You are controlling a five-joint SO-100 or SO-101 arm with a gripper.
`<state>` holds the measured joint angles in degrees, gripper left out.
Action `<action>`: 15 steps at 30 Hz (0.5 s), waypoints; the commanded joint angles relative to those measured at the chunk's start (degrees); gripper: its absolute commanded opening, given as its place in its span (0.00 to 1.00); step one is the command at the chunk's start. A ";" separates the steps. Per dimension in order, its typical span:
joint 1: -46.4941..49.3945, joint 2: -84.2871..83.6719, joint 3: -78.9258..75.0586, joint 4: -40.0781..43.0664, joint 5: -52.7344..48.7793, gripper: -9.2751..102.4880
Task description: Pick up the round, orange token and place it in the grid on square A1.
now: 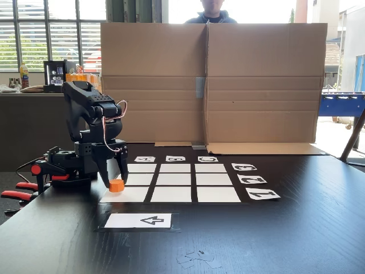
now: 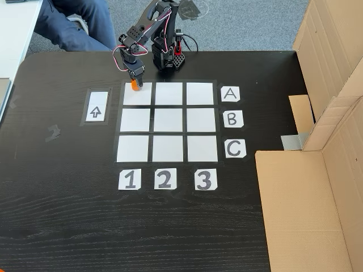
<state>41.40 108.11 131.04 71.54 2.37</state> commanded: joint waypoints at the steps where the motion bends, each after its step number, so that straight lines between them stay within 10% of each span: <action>1: -0.62 -0.79 -2.37 -0.26 0.44 0.08; 15: -4.57 -2.90 -3.34 -1.32 2.55 0.08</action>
<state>37.79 105.47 129.99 70.75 4.31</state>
